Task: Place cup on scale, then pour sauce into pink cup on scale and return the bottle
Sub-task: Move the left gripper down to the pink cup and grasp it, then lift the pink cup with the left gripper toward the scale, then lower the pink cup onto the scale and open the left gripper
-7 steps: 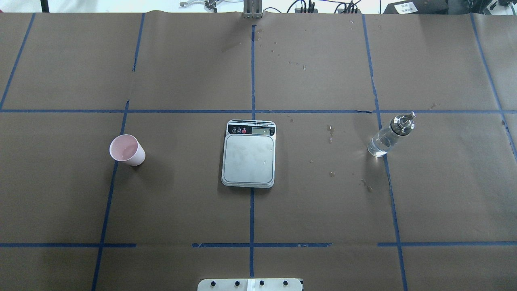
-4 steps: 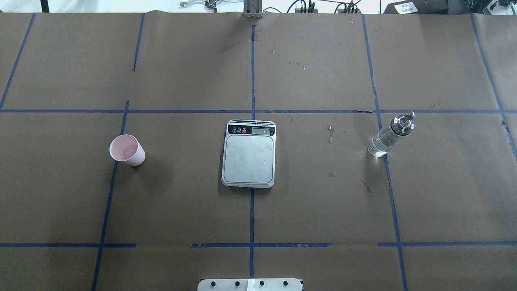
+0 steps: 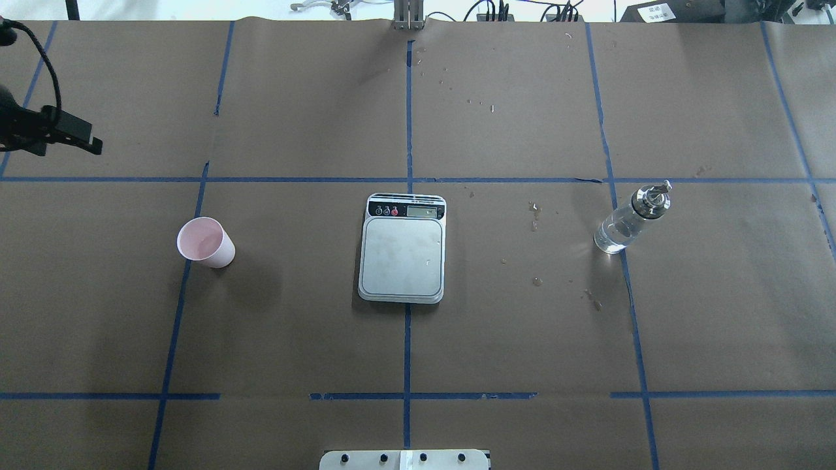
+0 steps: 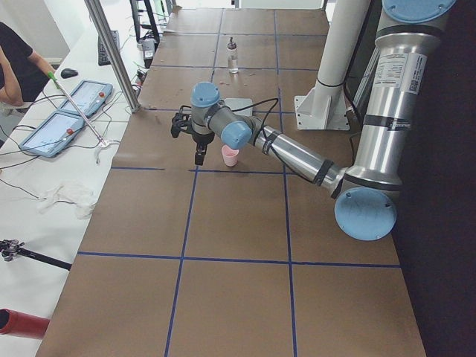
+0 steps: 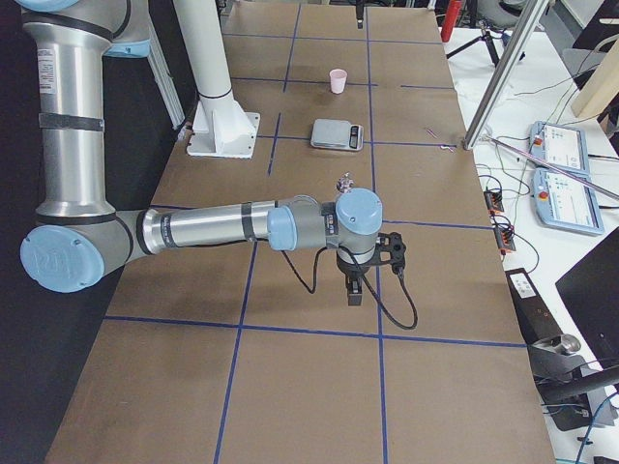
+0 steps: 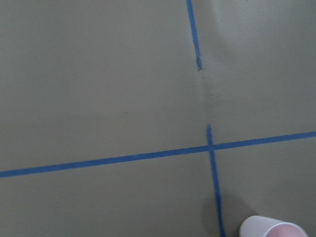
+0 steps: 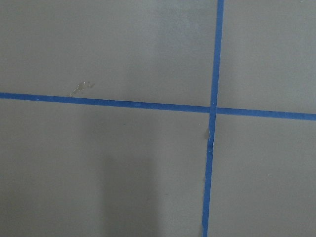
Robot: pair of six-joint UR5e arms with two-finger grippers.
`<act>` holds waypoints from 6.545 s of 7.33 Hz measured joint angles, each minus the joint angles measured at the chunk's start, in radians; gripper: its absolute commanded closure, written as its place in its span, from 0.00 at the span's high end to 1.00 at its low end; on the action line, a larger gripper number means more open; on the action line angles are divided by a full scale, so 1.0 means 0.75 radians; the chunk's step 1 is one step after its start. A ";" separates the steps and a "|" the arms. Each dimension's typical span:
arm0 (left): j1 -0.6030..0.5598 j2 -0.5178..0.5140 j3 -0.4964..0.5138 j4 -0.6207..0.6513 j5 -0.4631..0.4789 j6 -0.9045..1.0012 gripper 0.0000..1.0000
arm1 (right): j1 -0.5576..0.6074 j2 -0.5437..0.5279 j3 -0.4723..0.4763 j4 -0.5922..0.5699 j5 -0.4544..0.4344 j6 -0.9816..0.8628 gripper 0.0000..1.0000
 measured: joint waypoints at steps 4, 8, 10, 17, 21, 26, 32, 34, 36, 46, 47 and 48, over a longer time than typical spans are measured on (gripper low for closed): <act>0.255 -0.019 0.006 -0.039 0.211 -0.309 1.00 | -0.023 0.005 -0.010 0.001 0.004 0.011 1.00; 0.407 0.003 0.007 -0.036 0.223 -0.434 1.00 | -0.024 0.009 0.000 0.001 0.005 0.018 1.00; 0.424 0.009 0.016 -0.033 0.224 -0.448 1.00 | -0.023 0.010 0.002 0.001 0.005 0.019 1.00; 0.446 -0.008 0.074 -0.033 0.222 -0.444 0.87 | -0.023 0.010 -0.009 0.001 0.006 0.017 1.00; 0.476 -0.032 0.104 -0.031 0.220 -0.441 0.07 | -0.022 0.010 -0.007 0.000 0.006 0.017 1.00; 0.425 -0.035 0.007 0.034 0.209 -0.436 0.00 | -0.022 0.008 -0.016 -0.001 0.007 0.015 1.00; 0.359 -0.672 0.041 0.614 0.046 -0.729 0.00 | -0.022 0.010 0.002 -0.001 0.020 0.020 1.00; 0.429 -0.904 0.280 0.578 0.031 -0.969 0.00 | -0.022 0.011 0.005 -0.001 0.040 0.023 1.00; 0.517 -0.983 0.430 0.514 0.090 -1.075 0.00 | -0.022 0.012 0.019 0.000 0.044 0.049 1.00; 0.651 -0.885 0.470 0.305 0.137 -1.086 0.00 | -0.022 0.013 0.048 0.001 0.044 0.075 1.00; 0.653 -0.878 0.470 0.294 0.137 -1.085 0.37 | -0.022 0.015 0.048 0.000 0.044 0.075 1.00; 0.653 -0.874 0.470 0.290 0.138 -1.084 0.95 | -0.022 0.017 0.047 -0.001 0.044 0.075 1.00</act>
